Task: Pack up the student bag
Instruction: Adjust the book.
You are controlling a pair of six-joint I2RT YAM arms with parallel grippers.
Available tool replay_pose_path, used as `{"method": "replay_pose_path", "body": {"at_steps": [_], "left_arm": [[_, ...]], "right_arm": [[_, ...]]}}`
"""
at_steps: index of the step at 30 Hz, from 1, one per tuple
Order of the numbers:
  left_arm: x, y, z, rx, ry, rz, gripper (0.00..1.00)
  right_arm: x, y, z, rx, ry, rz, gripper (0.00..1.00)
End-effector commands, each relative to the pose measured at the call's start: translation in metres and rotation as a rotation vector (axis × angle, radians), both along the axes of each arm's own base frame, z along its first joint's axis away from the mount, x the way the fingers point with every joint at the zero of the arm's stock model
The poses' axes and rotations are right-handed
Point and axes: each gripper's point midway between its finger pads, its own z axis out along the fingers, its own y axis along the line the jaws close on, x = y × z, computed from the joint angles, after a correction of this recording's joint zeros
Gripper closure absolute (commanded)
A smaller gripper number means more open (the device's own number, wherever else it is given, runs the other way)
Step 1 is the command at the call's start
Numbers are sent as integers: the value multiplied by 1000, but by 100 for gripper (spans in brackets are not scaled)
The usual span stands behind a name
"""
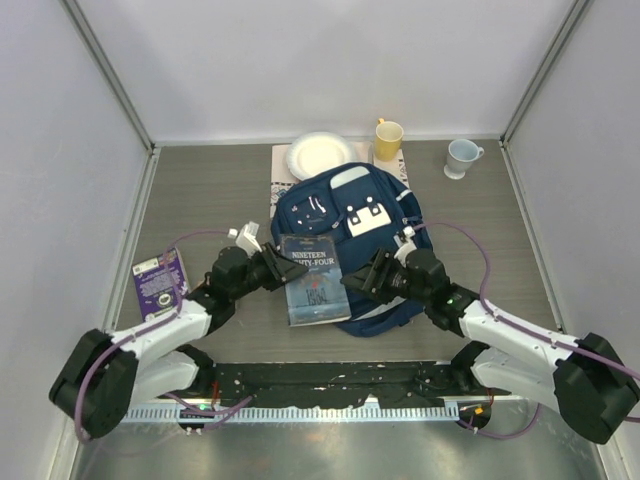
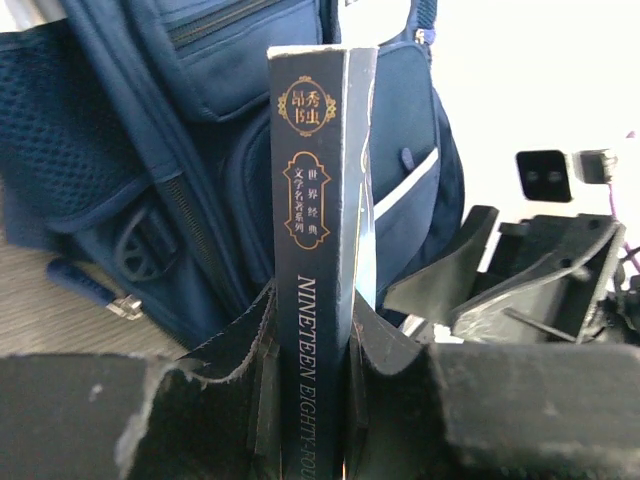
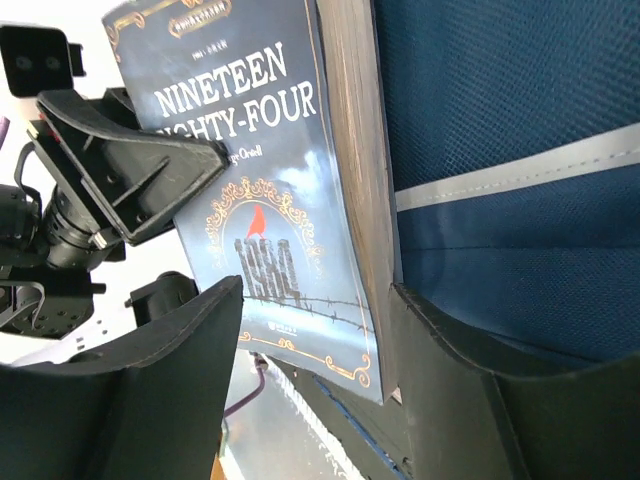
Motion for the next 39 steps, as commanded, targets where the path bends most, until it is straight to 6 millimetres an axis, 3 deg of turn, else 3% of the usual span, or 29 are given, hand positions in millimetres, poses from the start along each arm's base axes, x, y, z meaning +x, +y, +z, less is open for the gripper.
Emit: {"method": "replay_pose_path", "body": {"at_steps": [1, 5, 6, 8, 9, 14, 17, 22, 28, 35, 39], "left_arm": [[3, 17, 19, 72, -72, 65, 87], [7, 28, 45, 97, -121, 113, 94], [11, 28, 66, 79, -162, 127, 95], [16, 33, 83, 81, -192, 161, 94], [20, 32, 103, 63, -225, 171, 94], [31, 29, 173, -12, -350, 201, 92], [37, 25, 198, -59, -393, 204, 91], [43, 16, 218, -151, -422, 206, 92], [50, 11, 227, -244, -431, 215, 93], [53, 5, 237, -292, -435, 206, 94], [51, 2, 237, -320, -424, 192, 94]], "right_arm": [[9, -3, 33, -1, -108, -22, 34], [7, -14, 55, -15, -154, -46, 31], [5, -16, 57, -20, -152, -48, 31], [1, -19, 67, -8, -158, -53, 31], [-2, -19, 69, 3, -155, -48, 31], [-14, -11, 87, 165, -146, -28, 30], [-17, -5, 94, 237, -134, -24, 28], [-25, 13, 106, 318, -131, 0, 25], [-32, 40, 132, 451, -183, 16, 21], [-18, 44, 121, 525, -116, -73, 18], [-3, 37, 127, 567, -144, -167, 16]]}}
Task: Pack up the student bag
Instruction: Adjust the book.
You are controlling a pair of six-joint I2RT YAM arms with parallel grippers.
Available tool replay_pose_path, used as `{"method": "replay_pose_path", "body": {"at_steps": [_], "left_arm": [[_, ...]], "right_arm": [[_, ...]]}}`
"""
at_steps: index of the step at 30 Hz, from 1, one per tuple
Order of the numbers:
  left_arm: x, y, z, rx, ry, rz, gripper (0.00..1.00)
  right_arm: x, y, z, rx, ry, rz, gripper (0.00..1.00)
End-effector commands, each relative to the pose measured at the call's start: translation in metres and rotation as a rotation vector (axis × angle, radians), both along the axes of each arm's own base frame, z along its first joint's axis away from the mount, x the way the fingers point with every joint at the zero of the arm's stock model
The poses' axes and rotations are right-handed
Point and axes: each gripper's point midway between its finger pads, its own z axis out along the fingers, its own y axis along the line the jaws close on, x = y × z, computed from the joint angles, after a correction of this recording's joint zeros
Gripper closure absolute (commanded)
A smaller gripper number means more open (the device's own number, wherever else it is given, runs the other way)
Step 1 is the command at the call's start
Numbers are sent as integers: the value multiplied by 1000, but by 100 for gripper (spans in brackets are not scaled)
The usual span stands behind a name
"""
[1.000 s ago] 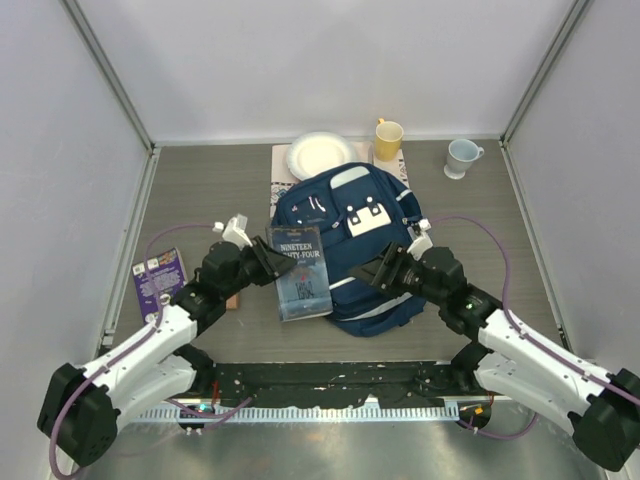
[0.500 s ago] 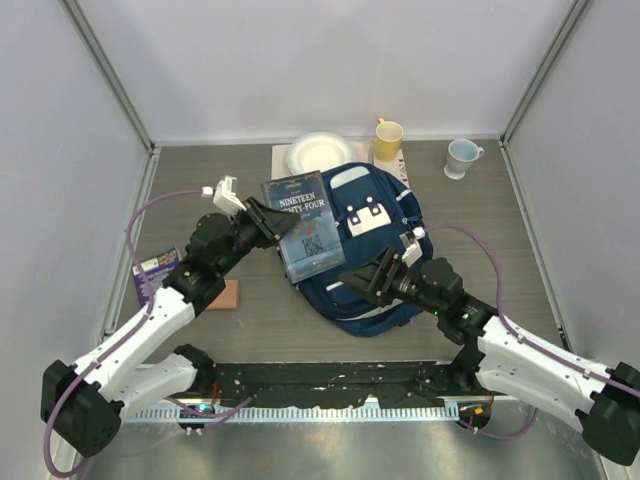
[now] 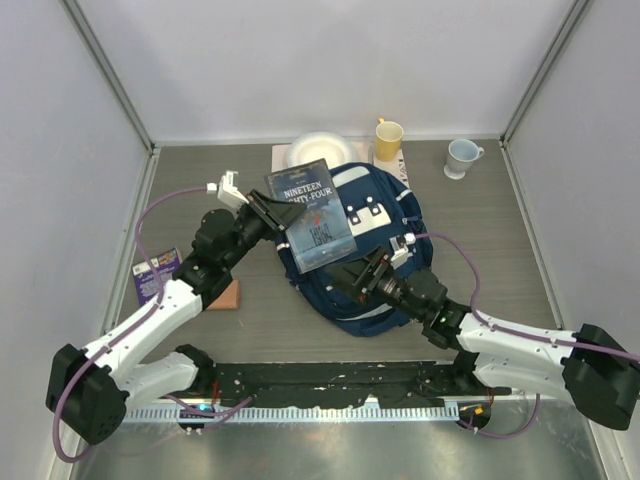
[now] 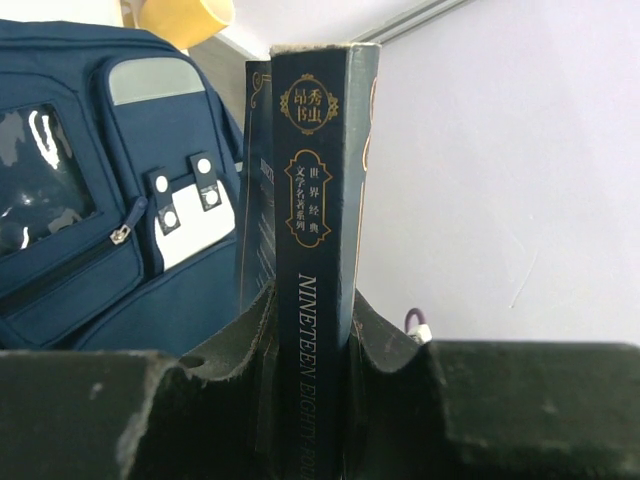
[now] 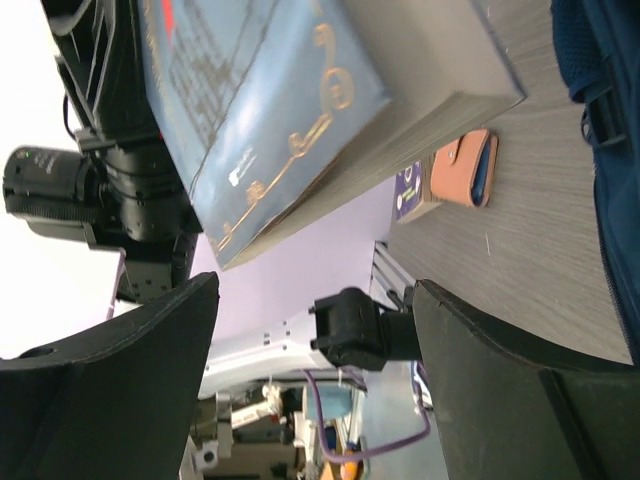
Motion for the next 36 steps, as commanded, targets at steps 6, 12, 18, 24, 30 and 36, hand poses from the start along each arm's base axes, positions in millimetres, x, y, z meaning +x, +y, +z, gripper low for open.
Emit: {"method": "replay_pose_path", "body": {"at_steps": [6, 12, 18, 24, 30, 36], "left_arm": [[-6, -7, 71, -229, -169, -49, 94], [-9, -9, 72, -254, -166, -66, 94], [-12, -11, 72, -287, -164, -86, 94], [-10, -9, 66, -297, -152, -74, 94], [-12, -10, 63, -283, -142, -86, 94], [-17, -13, 57, -301, -132, -116, 95]], "right_arm": [[38, -8, 47, 196, -97, -201, 14], [54, -4, 54, 284, -96, -258, 14], [64, -4, 65, 340, -116, -297, 14], [69, -10, 80, 404, -144, -335, 18], [70, -15, 83, 424, -153, -350, 35], [72, -15, 94, 452, -175, -330, 39]]}}
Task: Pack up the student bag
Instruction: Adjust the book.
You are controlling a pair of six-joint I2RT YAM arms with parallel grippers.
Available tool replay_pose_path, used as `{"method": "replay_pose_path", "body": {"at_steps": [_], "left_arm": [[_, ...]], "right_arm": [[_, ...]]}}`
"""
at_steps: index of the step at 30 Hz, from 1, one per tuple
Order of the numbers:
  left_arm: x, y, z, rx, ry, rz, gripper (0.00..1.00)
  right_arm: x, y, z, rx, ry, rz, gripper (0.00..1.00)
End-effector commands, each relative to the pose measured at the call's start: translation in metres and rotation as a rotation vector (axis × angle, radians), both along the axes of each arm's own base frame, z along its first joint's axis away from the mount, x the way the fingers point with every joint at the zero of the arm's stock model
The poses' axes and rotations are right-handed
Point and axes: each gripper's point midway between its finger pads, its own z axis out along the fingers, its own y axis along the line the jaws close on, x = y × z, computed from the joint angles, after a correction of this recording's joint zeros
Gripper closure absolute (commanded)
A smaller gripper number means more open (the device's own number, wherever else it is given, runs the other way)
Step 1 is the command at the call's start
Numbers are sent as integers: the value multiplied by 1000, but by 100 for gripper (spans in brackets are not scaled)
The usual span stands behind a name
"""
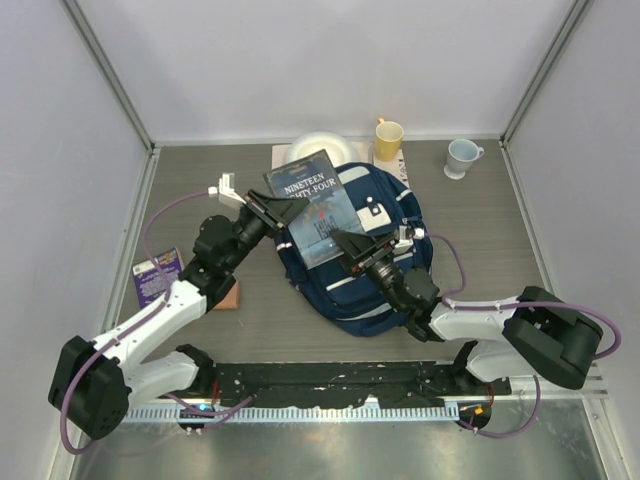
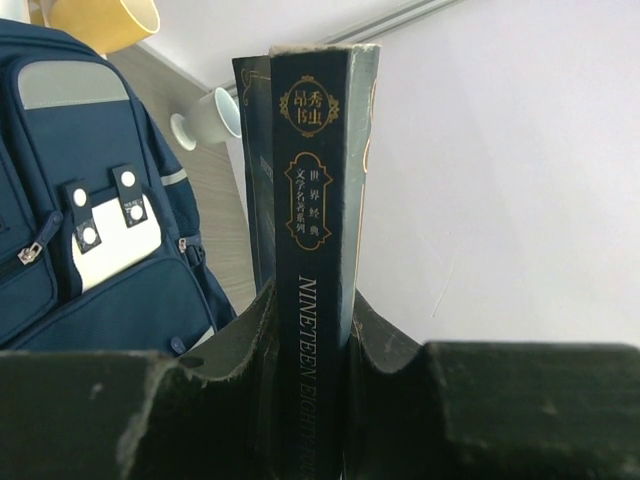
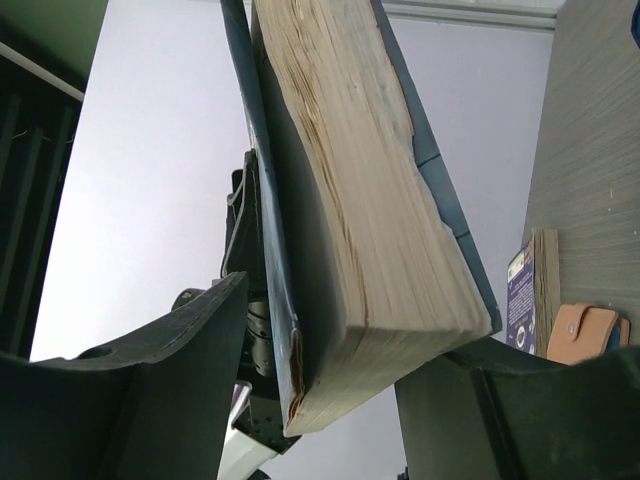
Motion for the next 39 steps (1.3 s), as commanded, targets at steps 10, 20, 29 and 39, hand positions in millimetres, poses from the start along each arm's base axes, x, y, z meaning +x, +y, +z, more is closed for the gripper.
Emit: {"method": "replay_pose_path", "body": {"at_steps": [10, 20, 29, 39], "left_arm": [[-20, -8, 26, -113, -83, -103, 96], [-29, -4, -17, 25, -6, -109, 44], [-53, 27, -86, 326, 116, -64, 1], [-77, 48, -135, 579, 173, -111, 0]], "right_arm": [[9, -10, 58, 166, -126, -23, 56], [9, -27, 53, 63, -129, -83, 99], [14, -67, 18, -296, -54, -270, 99], [-11, -155, 25, -537, -18, -490, 99]]}}
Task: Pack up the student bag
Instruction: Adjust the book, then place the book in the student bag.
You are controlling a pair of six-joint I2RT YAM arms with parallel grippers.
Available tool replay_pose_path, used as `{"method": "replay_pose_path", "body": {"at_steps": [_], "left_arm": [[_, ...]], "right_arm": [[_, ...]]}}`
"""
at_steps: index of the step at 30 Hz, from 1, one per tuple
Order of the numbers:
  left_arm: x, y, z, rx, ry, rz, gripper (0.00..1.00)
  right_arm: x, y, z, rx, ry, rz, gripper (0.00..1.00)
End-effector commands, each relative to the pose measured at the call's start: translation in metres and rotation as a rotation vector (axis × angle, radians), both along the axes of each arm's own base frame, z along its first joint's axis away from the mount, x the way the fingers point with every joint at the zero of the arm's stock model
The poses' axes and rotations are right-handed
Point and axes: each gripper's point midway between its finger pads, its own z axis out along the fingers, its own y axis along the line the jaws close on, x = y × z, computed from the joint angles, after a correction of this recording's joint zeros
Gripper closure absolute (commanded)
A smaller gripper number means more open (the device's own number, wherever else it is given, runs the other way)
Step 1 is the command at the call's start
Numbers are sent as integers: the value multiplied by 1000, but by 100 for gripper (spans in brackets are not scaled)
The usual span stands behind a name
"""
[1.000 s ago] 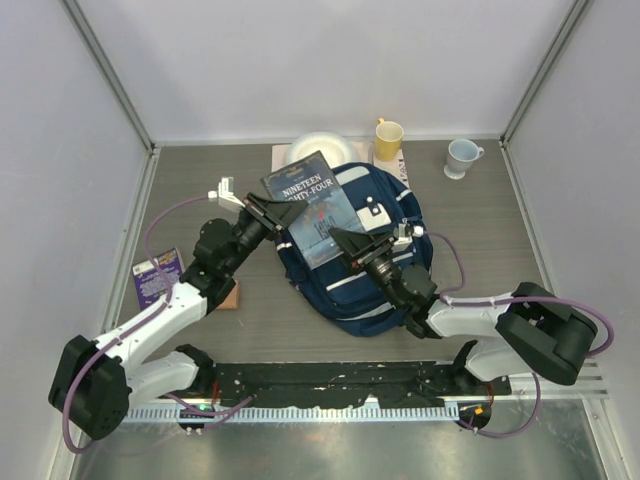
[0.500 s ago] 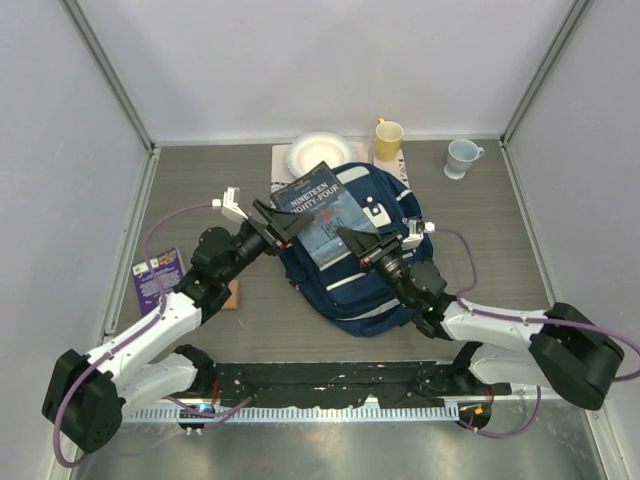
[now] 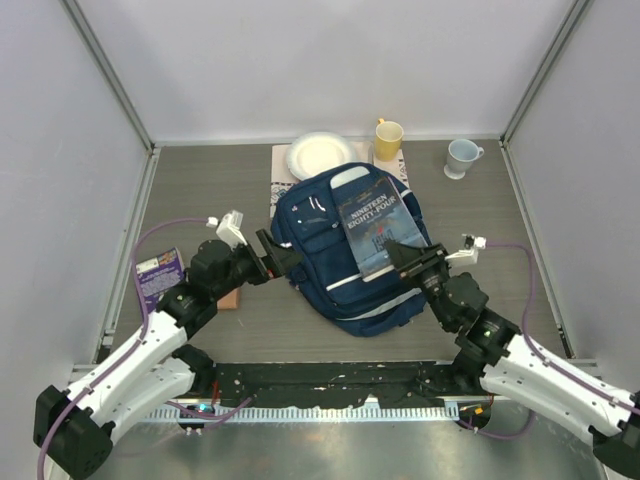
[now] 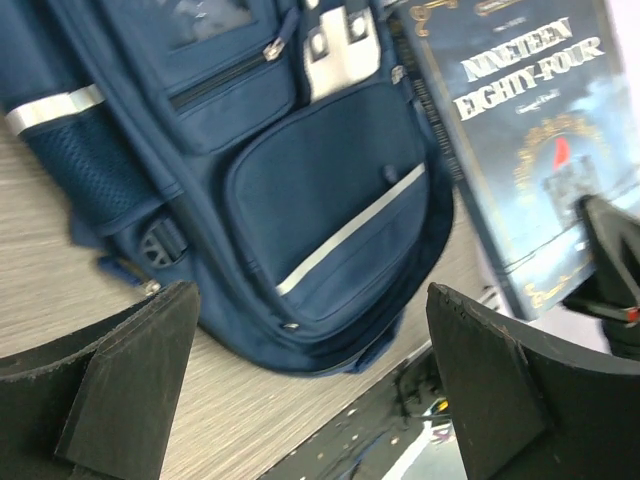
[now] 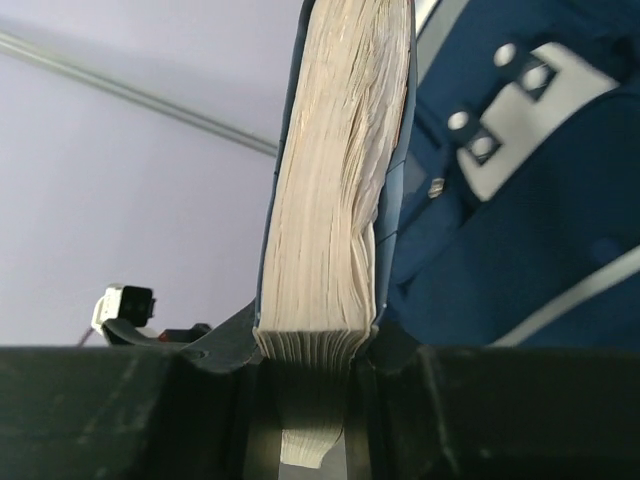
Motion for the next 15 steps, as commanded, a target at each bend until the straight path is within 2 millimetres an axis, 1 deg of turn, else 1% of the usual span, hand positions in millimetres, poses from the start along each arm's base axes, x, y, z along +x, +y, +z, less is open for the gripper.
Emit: {"method": "replay_pose_path", "body": {"at_steps": [1, 2, 3, 4, 5, 6, 7, 8, 9, 10, 11, 13, 15], "left_arm": [[-11, 8, -24, 147, 16, -44, 0], [-10, 9, -25, 161, 14, -41, 0], [-11, 9, -28, 176, 18, -42, 0], [-12, 7, -27, 187, 7, -53, 1], [-13, 6, -26, 193, 3, -55, 0], [-11, 7, -27, 205, -5, -40, 0], [-15, 3, -27, 214, -11, -54, 0], [-15, 3, -28, 224, -18, -49, 0], [-13, 4, -28, 238, -27, -33, 1], [-15, 1, -28, 247, -31, -45, 0], [-16, 0, -31, 261, -36, -52, 0], [-16, -4, -32, 280, -41, -70, 0], [-15, -4, -33, 304, -50, -72, 0]], "right_arm": [[-7, -55, 50, -17, -80, -177, 99], [-11, -66, 40, -69, -41, -198, 99], [-15, -74, 40, -81, -34, -219, 99], [-19, -91, 45, -69, -41, -270, 99], [-24, -102, 40, -101, -15, -291, 99], [-26, -111, 39, -114, -10, -317, 99], [-32, -124, 37, -128, -5, -346, 99], [-36, -132, 43, -122, -9, -364, 99], [-39, -138, 45, -127, -8, -377, 99], [-41, -143, 42, -147, 2, -385, 99], [-45, -150, 49, -133, -5, -401, 99], [-47, -155, 48, -148, 5, -416, 99], [-47, -163, 52, -150, 7, -451, 99]]}}
